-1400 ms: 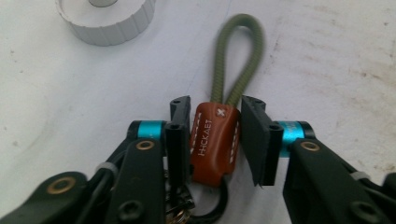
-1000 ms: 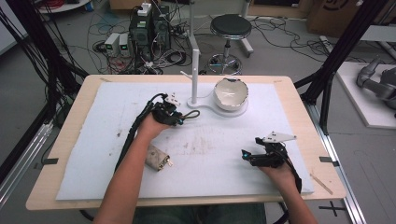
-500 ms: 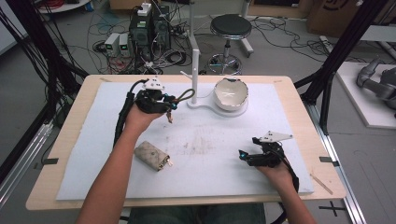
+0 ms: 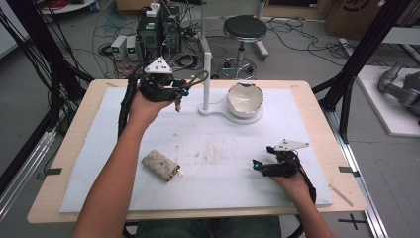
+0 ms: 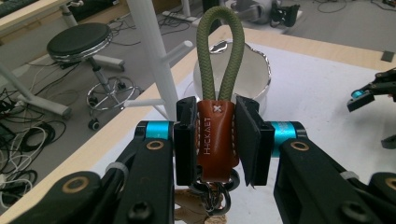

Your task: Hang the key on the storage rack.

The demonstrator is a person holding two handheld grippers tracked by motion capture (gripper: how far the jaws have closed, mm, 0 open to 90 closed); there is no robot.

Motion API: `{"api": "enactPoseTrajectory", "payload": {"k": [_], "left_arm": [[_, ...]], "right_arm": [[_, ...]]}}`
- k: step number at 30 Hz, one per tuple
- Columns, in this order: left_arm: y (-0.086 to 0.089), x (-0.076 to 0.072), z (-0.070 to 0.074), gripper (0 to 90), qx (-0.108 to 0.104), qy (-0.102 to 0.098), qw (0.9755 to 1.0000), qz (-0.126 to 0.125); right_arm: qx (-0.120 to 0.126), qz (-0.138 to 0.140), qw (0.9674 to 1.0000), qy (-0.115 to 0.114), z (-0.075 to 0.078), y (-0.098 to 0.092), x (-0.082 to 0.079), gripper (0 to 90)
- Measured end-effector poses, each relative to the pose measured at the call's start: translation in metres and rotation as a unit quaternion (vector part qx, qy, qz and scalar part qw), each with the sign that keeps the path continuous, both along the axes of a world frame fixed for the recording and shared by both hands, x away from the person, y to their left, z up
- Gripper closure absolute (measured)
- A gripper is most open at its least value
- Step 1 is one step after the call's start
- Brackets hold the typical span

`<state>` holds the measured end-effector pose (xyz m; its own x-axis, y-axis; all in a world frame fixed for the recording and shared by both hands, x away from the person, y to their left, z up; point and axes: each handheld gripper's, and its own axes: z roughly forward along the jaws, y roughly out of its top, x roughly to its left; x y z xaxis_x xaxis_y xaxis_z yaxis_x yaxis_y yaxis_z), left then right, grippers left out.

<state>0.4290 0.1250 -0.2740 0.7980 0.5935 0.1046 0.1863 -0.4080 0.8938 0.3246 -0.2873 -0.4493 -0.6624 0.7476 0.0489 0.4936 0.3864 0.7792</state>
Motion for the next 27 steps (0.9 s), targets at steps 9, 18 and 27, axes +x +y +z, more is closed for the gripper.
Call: {"api": "enactPoseTrajectory", "payload": {"k": [9, 18, 27], "left_arm": [[-0.007, 0.013, -0.002, 69.7, 0.007, 0.006, 0.9999, 0.013], [-0.017, 0.028, -0.013, 69.7, 0.020, 0.015, 0.9994, 0.023], [-0.017, 0.036, -0.020, 69.4, 0.033, 0.024, 0.9983, 0.042]], "right_arm": [[-0.002, 0.001, 1.0000, 0.001, -0.001, 0.000, 0.000, 17.7], [-0.002, -0.001, 1.0000, 0.006, -0.001, 0.001, 0.000, 17.7], [-0.004, -0.001, 1.0000, 0.004, -0.001, 0.001, 0.000, 17.7]]}}
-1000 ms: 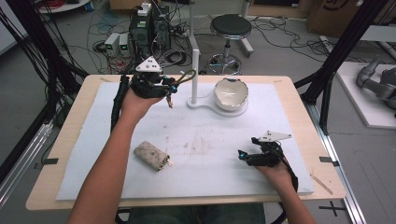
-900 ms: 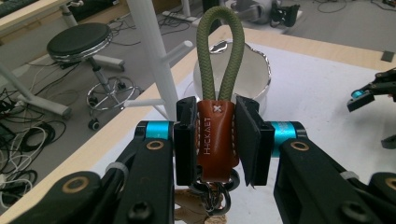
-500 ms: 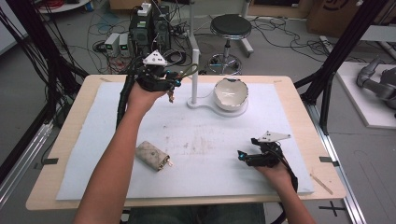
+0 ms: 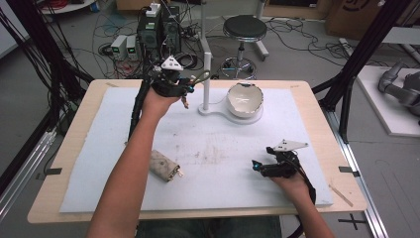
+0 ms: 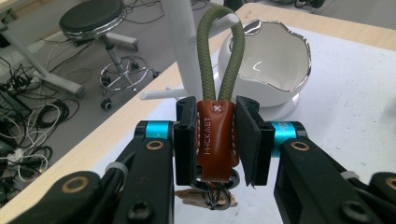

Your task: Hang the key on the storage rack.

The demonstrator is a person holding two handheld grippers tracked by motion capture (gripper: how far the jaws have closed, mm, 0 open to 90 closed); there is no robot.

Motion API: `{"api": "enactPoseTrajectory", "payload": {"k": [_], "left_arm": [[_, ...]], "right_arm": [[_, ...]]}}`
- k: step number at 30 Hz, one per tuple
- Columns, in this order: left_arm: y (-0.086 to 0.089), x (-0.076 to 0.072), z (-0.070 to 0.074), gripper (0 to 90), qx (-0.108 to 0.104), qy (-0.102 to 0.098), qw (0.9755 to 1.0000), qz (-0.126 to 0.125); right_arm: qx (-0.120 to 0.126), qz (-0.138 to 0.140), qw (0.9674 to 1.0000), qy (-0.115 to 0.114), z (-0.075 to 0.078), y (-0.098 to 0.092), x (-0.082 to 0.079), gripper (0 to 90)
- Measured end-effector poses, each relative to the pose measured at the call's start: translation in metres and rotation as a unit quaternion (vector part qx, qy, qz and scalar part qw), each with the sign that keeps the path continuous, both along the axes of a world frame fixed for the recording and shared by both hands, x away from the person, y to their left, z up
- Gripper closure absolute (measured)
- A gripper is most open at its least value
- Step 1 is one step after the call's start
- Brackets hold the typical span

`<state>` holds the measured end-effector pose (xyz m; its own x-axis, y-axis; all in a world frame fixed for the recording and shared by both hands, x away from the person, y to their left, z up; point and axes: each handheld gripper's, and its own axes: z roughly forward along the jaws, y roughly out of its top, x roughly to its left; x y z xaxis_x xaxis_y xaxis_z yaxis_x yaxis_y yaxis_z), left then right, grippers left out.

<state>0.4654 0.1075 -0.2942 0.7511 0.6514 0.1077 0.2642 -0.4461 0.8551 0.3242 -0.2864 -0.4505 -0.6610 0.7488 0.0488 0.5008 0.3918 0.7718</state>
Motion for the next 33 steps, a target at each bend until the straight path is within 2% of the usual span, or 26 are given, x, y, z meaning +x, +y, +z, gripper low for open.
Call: {"api": "enactPoseTrajectory", "payload": {"k": [6, 10, 16, 21, 24, 33], "left_arm": [[0.003, 0.003, -0.004, 66.5, -0.005, 0.010, 0.9999, 0.010], [0.005, 0.002, -0.004, 50.7, -0.015, 0.005, 0.9993, 0.034], [0.016, -0.004, -0.008, 40.7, -0.030, 0.007, 0.9988, 0.038], [0.029, -0.013, -0.012, 33.2, -0.045, 0.014, 0.9981, 0.040], [0.036, -0.021, -0.013, 30.3, -0.051, 0.011, 0.9979, 0.038], [0.053, -0.048, -0.017, 24.6, -0.048, 0.003, 0.9984, 0.032]], "right_arm": [[0.000, 0.000, 1.0000, -0.002, 0.000, 0.000, -0.001, 17.7], [-0.001, -0.001, 1.0000, -0.004, 0.000, 0.000, 0.000, 17.7], [0.000, -0.003, 1.0000, -0.007, 0.002, -0.001, -0.001, 17.7], [0.003, -0.006, 0.9999, -0.011, 0.004, -0.003, -0.001, 17.7], [0.004, -0.007, 0.9999, -0.015, 0.005, -0.003, -0.001, 17.7], [0.017, -0.010, 0.9997, -0.018, 0.006, -0.004, 0.000, 17.7]]}}
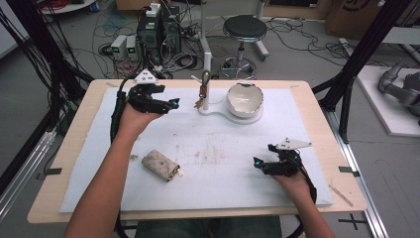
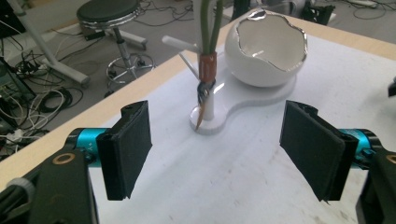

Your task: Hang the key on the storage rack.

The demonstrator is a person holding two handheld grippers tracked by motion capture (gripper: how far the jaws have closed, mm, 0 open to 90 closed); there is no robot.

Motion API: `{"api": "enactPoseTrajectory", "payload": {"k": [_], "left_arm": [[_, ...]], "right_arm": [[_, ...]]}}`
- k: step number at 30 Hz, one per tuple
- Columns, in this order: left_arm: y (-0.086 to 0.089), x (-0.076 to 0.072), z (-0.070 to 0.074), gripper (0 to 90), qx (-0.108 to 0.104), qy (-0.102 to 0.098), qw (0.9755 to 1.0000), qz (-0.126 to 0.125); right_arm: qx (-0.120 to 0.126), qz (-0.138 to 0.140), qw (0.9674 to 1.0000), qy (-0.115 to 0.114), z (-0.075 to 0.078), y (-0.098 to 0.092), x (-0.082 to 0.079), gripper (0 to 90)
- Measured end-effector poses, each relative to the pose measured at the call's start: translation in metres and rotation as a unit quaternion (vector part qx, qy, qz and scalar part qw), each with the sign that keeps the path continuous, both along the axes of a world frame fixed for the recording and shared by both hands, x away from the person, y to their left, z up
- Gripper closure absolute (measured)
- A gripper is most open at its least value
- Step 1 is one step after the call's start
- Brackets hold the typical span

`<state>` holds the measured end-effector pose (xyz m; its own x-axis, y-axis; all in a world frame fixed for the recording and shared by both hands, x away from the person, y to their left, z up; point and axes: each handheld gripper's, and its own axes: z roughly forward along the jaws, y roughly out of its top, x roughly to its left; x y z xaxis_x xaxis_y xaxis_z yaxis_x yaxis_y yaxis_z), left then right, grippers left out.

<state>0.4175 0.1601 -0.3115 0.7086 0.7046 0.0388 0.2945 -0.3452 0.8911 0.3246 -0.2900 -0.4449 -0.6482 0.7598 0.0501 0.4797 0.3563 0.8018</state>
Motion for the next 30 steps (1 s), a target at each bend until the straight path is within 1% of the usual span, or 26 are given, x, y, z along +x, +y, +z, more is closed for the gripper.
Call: {"api": "enactPoseTrajectory", "payload": {"k": [1, 3, 9, 11, 12, 14, 17, 19, 20, 22, 23, 24, 25, 27, 28, 29, 30], "left_arm": [[0.003, -0.005, -0.001, 24.2, -0.009, -0.003, 1.0000, -0.002], [0.008, -0.013, -0.004, 23.9, -0.013, -0.009, 0.9998, -0.009], [0.017, -0.033, -0.014, 21.8, -0.003, -0.017, 0.9996, -0.020], [0.020, -0.041, -0.017, 21.7, 0.009, -0.020, 0.9996, -0.021], [0.023, -0.046, -0.020, 21.5, 0.011, -0.021, 0.9995, -0.022], [0.030, -0.053, -0.026, 21.0, 0.010, -0.022, 0.9995, -0.021], [0.040, -0.063, -0.038, 20.8, 0.010, -0.015, 0.9997, -0.017], [0.050, -0.070, -0.050, 20.3, 0.008, -0.011, 0.9999, -0.008], [0.054, -0.074, -0.056, 20.2, 0.007, -0.006, 1.0000, -0.002], [0.061, -0.079, -0.068, 19.4, 0.009, 0.003, 0.9999, 0.006], [0.065, -0.080, -0.072, 19.3, 0.006, 0.010, 0.9999, 0.010], [0.068, -0.082, -0.075, 19.3, 0.003, 0.017, 0.9998, 0.014], [0.071, -0.084, -0.077, 19.2, 0.001, 0.018, 0.9997, 0.018], [0.075, -0.090, -0.082, 19.2, -0.010, 0.018, 0.9996, 0.020], [0.076, -0.093, -0.085, 19.2, -0.013, 0.021, 0.9994, 0.022], [0.077, -0.096, -0.088, 19.2, -0.015, 0.024, 0.9994, 0.022], [0.078, -0.099, -0.091, 19.2, -0.013, 0.028, 0.9993, 0.023]], "right_arm": [[0.001, 0.000, 1.0000, 0.000, 0.000, 0.000, 0.000, 17.7], [0.003, -0.001, 1.0000, -0.004, 0.001, 0.000, 0.000, 17.7], [0.003, 0.001, 1.0000, -0.005, 0.001, 0.002, -0.001, 17.7], [0.003, 0.001, 1.0000, -0.007, 0.002, 0.002, 0.000, 17.7], [0.003, 0.001, 1.0000, -0.007, 0.002, 0.002, 0.000, 17.7], [0.005, 0.001, 1.0000, -0.007, 0.002, 0.002, 0.000, 17.7], [0.005, 0.000, 1.0000, -0.007, 0.002, 0.001, 0.000, 17.6], [0.006, -0.002, 1.0000, -0.007, 0.002, 0.001, 0.000, 17.7], [0.007, -0.002, 1.0000, -0.005, 0.002, 0.000, 0.000, 17.7], [0.007, -0.001, 0.9999, -0.008, 0.002, 0.000, 0.001, 17.7], [0.006, 0.000, 1.0000, -0.008, 0.002, 0.000, 0.001, 17.6], [0.006, -0.001, 0.9999, -0.009, 0.002, 0.000, 0.002, 17.6], [0.006, 0.000, 0.9999, -0.008, 0.002, 0.001, 0.002, 17.7], [0.005, 0.000, 1.0000, -0.008, 0.002, 0.002, 0.003, 17.6], [0.005, 0.002, 0.9999, -0.010, 0.002, 0.002, 0.004, 17.6], [0.005, 0.002, 0.9999, -0.011, 0.003, 0.002, 0.004, 17.7], [0.007, 0.002, 0.9999, -0.013, 0.004, 0.002, 0.005, 17.6]]}}
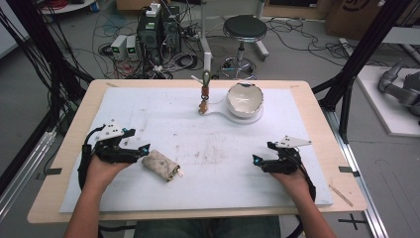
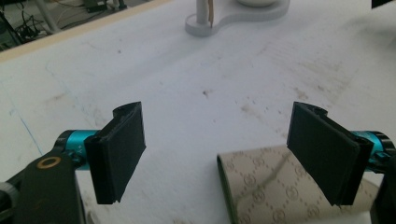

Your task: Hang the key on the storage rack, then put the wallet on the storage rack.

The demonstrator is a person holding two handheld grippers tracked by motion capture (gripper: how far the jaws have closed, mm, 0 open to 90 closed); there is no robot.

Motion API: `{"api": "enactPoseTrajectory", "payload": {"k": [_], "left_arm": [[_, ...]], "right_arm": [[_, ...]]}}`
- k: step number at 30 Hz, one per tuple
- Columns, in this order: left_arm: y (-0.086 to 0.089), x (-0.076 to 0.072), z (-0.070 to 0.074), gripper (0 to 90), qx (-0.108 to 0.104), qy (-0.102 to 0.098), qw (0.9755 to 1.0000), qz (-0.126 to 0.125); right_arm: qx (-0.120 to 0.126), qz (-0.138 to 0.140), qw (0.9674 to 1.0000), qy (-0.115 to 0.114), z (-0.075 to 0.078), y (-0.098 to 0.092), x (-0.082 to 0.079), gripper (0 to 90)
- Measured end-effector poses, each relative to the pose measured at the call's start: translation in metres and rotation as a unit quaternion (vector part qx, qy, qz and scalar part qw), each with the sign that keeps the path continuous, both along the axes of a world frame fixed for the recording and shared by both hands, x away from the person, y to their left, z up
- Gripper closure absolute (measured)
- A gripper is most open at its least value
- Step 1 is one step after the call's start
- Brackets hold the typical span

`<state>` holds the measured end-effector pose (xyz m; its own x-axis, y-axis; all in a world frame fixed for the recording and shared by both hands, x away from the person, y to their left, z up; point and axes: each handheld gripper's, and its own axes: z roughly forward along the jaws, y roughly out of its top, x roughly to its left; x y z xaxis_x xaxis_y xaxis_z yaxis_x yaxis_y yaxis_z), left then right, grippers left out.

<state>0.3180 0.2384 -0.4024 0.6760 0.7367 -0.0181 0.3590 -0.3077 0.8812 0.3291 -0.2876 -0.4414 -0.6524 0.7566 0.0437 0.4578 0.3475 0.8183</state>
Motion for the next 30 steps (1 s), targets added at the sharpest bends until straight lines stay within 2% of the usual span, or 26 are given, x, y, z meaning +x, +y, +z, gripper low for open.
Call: {"api": "enactPoseTrajectory", "payload": {"k": [2, 4, 9, 12, 15, 19, 23, 30], "left_arm": [[0.002, -0.006, -0.006, 19.2, 0.006, 0.008, 1.0000, -0.001], [0.005, -0.012, -0.010, 19.2, 0.012, 0.006, 0.9999, -0.001], [0.014, -0.022, -0.013, 19.2, -0.001, -0.001, 1.0000, 0.006], [0.020, -0.022, -0.012, 19.2, -0.005, -0.012, 0.9999, 0.007], [0.024, -0.022, -0.012, 19.1, -0.013, -0.016, 0.9998, 0.003], [0.024, -0.019, -0.016, 18.8, -0.018, -0.030, 0.9994, -0.004], [0.021, -0.015, -0.020, 18.8, -0.007, -0.020, 0.9998, -0.005], [0.022, -0.014, -0.021, 18.8, -0.006, -0.017, 0.9998, -0.006]], "right_arm": [[0.001, 0.000, 1.0000, -0.003, 0.001, -0.001, 0.001, 17.7], [0.001, -0.005, 1.0000, -0.003, 0.000, -0.001, 0.002, 17.6], [0.006, -0.007, 1.0000, 0.002, -0.001, 0.000, 0.006, 17.7], [0.007, -0.010, 0.9999, -0.004, -0.001, 0.004, 0.010, 17.6], [0.000, -0.009, 1.0000, -0.003, -0.001, 0.009, 0.012, 17.6], [-0.001, -0.004, 1.0000, -0.003, -0.001, 0.014, 0.011, 17.7], [-0.001, -0.004, 1.0000, -0.002, -0.002, 0.015, 0.012, 17.6], [0.013, -0.012, 0.9998, 0.001, -0.001, 0.012, 0.012, 17.6]]}}
